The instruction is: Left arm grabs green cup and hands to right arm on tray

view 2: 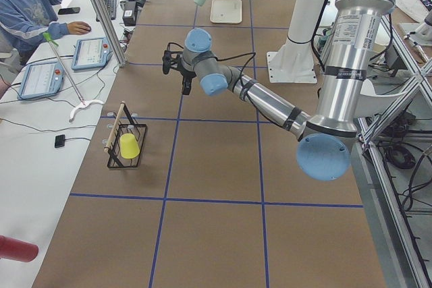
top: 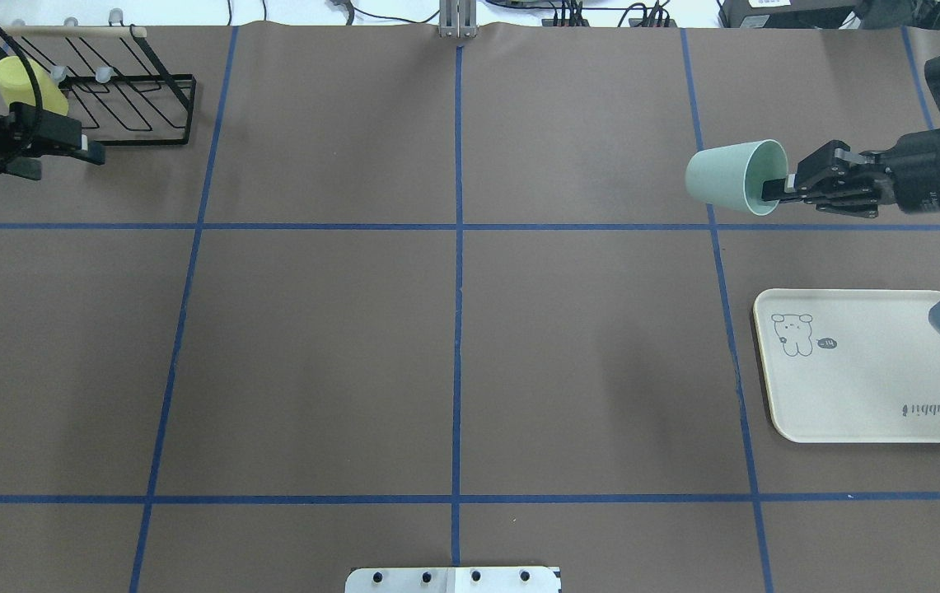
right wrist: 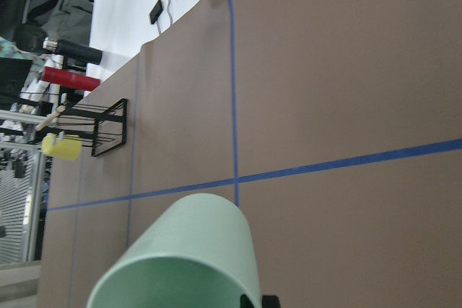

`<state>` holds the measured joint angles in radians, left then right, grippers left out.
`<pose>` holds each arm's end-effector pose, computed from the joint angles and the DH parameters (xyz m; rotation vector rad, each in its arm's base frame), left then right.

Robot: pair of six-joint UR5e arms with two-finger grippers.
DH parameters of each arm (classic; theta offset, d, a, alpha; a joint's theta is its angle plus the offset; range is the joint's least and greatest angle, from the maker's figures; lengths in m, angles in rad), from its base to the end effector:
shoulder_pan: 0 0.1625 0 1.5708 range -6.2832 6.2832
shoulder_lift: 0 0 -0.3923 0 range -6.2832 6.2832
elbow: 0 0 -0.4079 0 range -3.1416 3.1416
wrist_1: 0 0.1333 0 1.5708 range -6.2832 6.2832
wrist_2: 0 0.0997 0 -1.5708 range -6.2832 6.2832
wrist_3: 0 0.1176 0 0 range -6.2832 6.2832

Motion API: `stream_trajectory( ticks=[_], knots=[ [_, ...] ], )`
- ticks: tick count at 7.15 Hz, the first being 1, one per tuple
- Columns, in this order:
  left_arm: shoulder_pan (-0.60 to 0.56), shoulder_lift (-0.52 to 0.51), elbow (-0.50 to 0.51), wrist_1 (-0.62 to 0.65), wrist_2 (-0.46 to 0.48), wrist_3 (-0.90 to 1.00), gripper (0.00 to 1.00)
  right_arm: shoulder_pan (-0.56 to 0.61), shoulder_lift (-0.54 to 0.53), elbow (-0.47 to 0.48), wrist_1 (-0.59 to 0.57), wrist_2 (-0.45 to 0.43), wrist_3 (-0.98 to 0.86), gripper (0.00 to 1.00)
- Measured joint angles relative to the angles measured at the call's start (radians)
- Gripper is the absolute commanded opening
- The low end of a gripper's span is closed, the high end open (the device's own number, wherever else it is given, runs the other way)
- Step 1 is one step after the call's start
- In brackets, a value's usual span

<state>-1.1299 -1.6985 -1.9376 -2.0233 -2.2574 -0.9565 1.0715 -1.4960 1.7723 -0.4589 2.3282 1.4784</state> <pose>0.1778 -0.5144 0.3302 0.2867 1.0651 -0.1375 -0.2047 -0.4851 0.3599 0.1958 -1.4310 0.2786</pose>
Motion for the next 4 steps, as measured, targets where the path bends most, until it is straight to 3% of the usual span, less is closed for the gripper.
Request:
stream_trajectory(
  ticks=[2, 4],
  knots=[
    [-0.048, 0.029, -0.002, 0.123, 0.015, 0.177, 1.00, 0.065, -0.032, 0.000, -0.222, 0.031, -0.294, 0.00],
    [-0.059, 0.038, -0.009, 0.196, 0.017, 0.213, 1.00, 0.153, -0.081, 0.000, -0.430, 0.121, -0.579, 0.00]
  ],
)
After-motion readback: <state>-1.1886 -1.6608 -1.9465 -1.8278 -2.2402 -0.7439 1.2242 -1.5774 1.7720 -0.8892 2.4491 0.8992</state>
